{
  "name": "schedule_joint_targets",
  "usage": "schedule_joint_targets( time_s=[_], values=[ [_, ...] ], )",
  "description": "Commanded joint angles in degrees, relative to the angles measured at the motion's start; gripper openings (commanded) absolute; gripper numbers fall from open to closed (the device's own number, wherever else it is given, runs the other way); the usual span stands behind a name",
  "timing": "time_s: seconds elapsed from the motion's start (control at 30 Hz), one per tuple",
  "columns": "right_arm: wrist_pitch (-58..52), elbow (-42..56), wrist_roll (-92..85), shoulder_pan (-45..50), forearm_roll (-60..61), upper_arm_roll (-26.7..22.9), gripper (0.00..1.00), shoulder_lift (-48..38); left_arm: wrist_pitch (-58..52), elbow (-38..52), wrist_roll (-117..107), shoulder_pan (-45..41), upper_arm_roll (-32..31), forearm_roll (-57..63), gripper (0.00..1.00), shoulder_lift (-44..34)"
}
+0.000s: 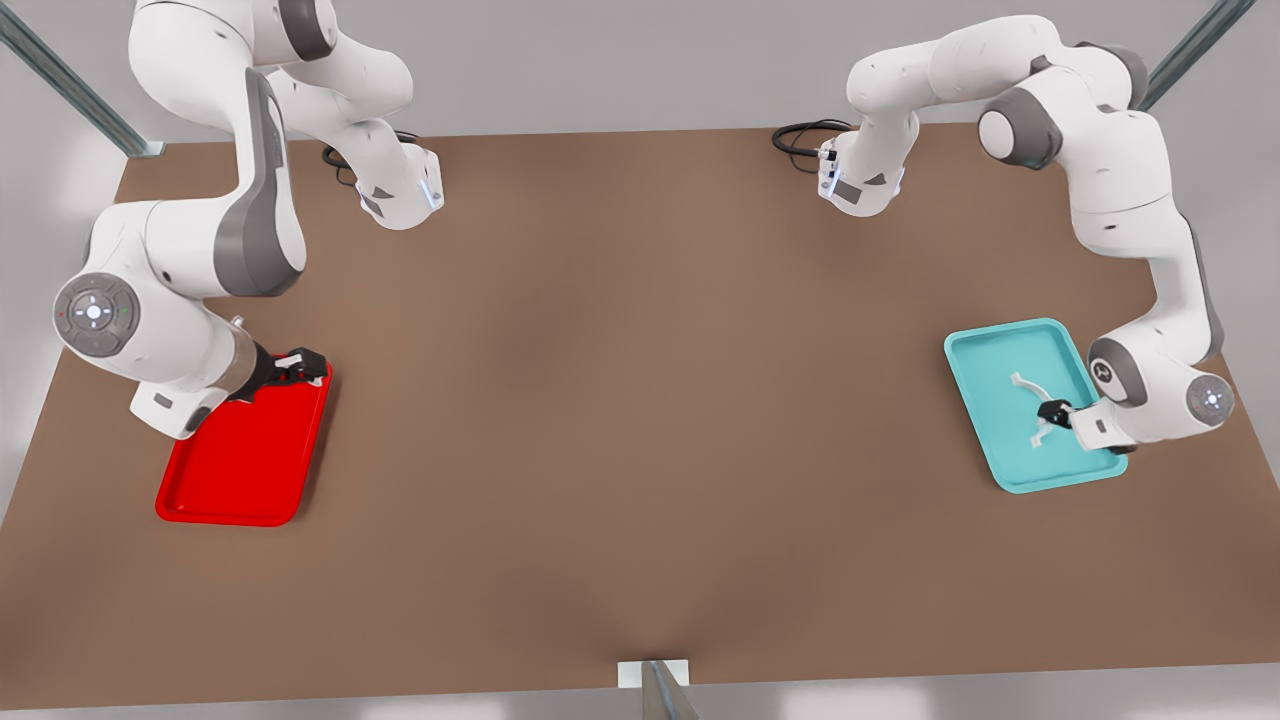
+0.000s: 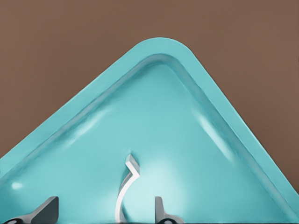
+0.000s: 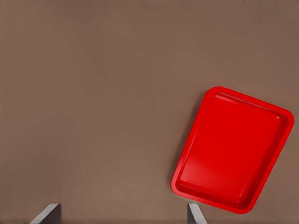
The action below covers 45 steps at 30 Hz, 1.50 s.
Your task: Take the drainage pipe clamp from the left arm, pass it to the right arm, and place it in the plate on the right side
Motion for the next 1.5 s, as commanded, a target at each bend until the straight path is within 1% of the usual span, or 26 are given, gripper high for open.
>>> schedule_joint_targets(
  time_s=[0.0, 0.1, 0.13, 0.3, 0.33, 0.37, 0.6, 0.8, 0.87, 1.0, 1.03, 1.07, 1.1, 1.13, 1.23, 1.27, 1.3, 1.33, 1.47],
  values=[
    [0.1, 0.0, -0.8, 0.0, 0.0, 0.1, 1.0, 0.0, 2.0, -0.9, 40.6, 0.3, 0.0, 1.4, 1.0, -0.1],
    [0.2, 0.0, -0.8, 0.4, 0.1, 0.1, 1.0, 0.1, 3.2, -2.6, 32.9, 0.4, 0.0, 1.3, 1.0, 0.1],
    [0.2, 0.0, -0.8, 0.4, 0.1, 0.1, 1.0, 0.1, 4.6, -3.5, 32.4, 0.3, 0.0, 1.1, 1.0, 0.1],
    [0.6, 0.0, -0.8, 1.2, 0.3, 0.1, 1.0, 0.4, 4.0, -3.9, 30.4, 0.0, -1.0, 0.7, 1.0, 0.6],
    [0.6, 0.0, -0.7, 1.2, 0.2, 0.1, 1.0, 0.4, 4.0, -3.9, 30.4, 0.0, -1.0, 0.7, 0.76, 0.6],
    [0.6, 0.0, -0.7, 1.2, 0.2, 0.1, 1.0, 0.4, 4.0, -3.9, 30.4, 0.0, -1.0, 0.6, 0.58, 0.6],
    [0.6, 0.0, -0.5, 1.2, 0.1, 0.1, 1.0, 0.5, 3.9, -3.7, 30.7, 0.1, -0.8, 1.2, 0.59, 0.4],
    [0.6, -0.1, -0.5, 1.2, 0.1, 0.1, 1.0, 0.5, 6.5, -3.8, 30.5, 0.2, -0.4, 1.2, 0.59, 0.6],
    [0.6, -0.1, -0.5, 1.2, 0.1, 0.1, 1.0, 0.5, 6.3, -3.8, 30.8, 0.1, -0.4, 1.2, 0.48, 0.6],
    [0.6, -0.1, -0.5, 1.2, 0.1, 0.1, 1.0, 0.5, 6.0, -3.9, 30.4, 0.0, -0.4, 1.2, 0.48, 1.1],
    [0.6, -0.1, -0.5, 1.2, 0.0, 0.1, 1.0, 0.5, 6.0, -3.9, 30.3, 0.0, -0.4, 1.2, 0.47, 1.1],
    [0.6, -0.1, -0.5, 1.2, 0.0, 0.1, 1.0, 0.5, 5.9, -3.8, 30.1, 0.0, -0.4, 1.2, 0.42, 1.4],
    [0.6, -0.1, -0.5, 1.2, 0.0, 0.1, 1.0, 0.5, 5.6, -3.8, 30.1, 0.0, -0.4, 1.2, 0.41, 1.4],
    [0.6, -0.2, -0.5, 1.2, 0.0, 0.1, 1.0, 0.5, 5.0, -3.7, 30.1, 0.0, -0.4, 1.2, 0.37, 1.4],
    [0.6, -0.2, -0.5, 1.2, 0.0, 0.1, 1.0, 0.5, 4.7, -3.6, 30.1, 0.0, -0.4, 1.1, 0.35, 1.4],
    [0.6, -0.2, -0.5, 1.2, 0.0, 0.1, 1.0, 0.5, 4.7, -3.6, 30.0, 0.0, -0.4, 1.1, 0.31, 1.4],
    [0.6, -0.2, -0.5, 1.2, 0.0, 0.1, 1.0, 0.5, 4.7, -3.7, 28.9, 0.0, -0.4, 1.1, 0.24, 1.2],
    [0.6, -0.2, -0.5, 1.2, 0.0, 0.1, 1.0, 0.6, 4.7, -3.6, 29.0, 0.0, -0.4, 1.1, 0.21, 1.2],
    [0.6, -0.3, -0.5, 1.6, -0.1, 0.1, 1.0, 0.6, 4.7, -3.4, 28.9, 0.0, -0.4, 1.1, 0.21, 1.0]
  ],
)
